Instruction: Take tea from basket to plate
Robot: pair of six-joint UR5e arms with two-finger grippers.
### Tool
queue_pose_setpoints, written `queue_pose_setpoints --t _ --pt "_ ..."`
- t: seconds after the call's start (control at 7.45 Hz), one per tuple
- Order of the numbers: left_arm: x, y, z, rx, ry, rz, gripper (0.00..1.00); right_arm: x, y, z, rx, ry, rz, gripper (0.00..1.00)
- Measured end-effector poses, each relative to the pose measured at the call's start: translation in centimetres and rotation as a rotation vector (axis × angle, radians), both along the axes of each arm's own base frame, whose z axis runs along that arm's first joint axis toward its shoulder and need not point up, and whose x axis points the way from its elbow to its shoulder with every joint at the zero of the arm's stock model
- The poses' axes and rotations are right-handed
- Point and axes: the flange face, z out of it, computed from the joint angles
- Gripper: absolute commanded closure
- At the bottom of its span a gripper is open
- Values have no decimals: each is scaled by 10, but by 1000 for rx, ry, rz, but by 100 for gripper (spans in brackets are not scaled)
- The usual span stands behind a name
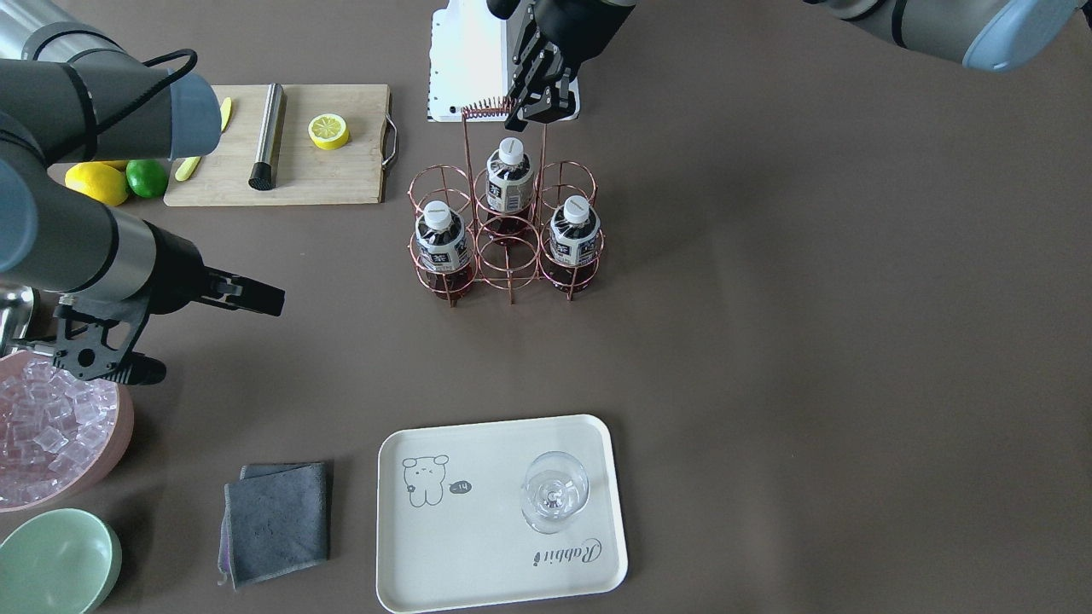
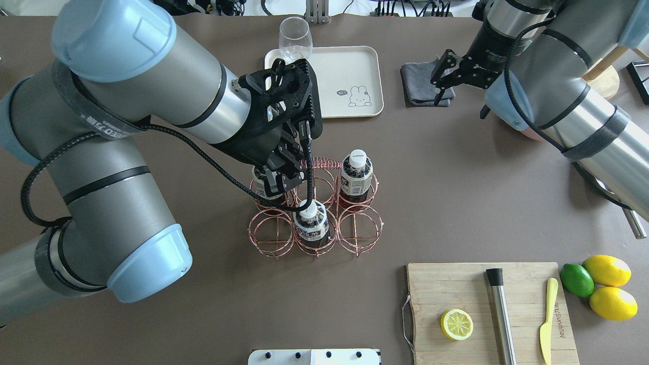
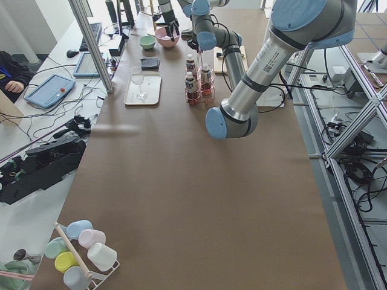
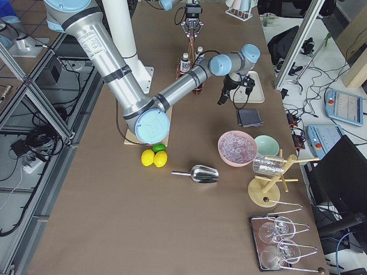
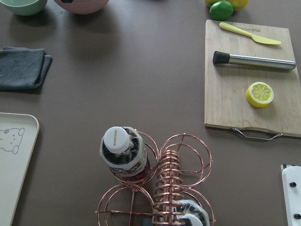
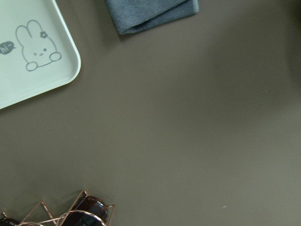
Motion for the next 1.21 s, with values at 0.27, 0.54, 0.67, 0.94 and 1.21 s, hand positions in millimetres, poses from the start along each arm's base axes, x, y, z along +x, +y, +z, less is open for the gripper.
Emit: queue_pose_setpoints --t 0.27,0.54,0.67,0.94,1.21 --pt "-1 0 0 1 1 0 100 -41 14 -50 -45 -26 -1 1" --pt "-1 0 0 1 1 -1 100 -63 19 -79 -94 -80 -37 1" --pt "-1 0 0 1 0 -1 100 -80 29 -94 -124 -88 -46 2" --pt "-1 0 0 1 1 -2 100 -115 54 -120 -161 -82 -64 17" --pt "-1 0 0 1 1 -1 100 -130 70 -126 -162 -80 -85 27"
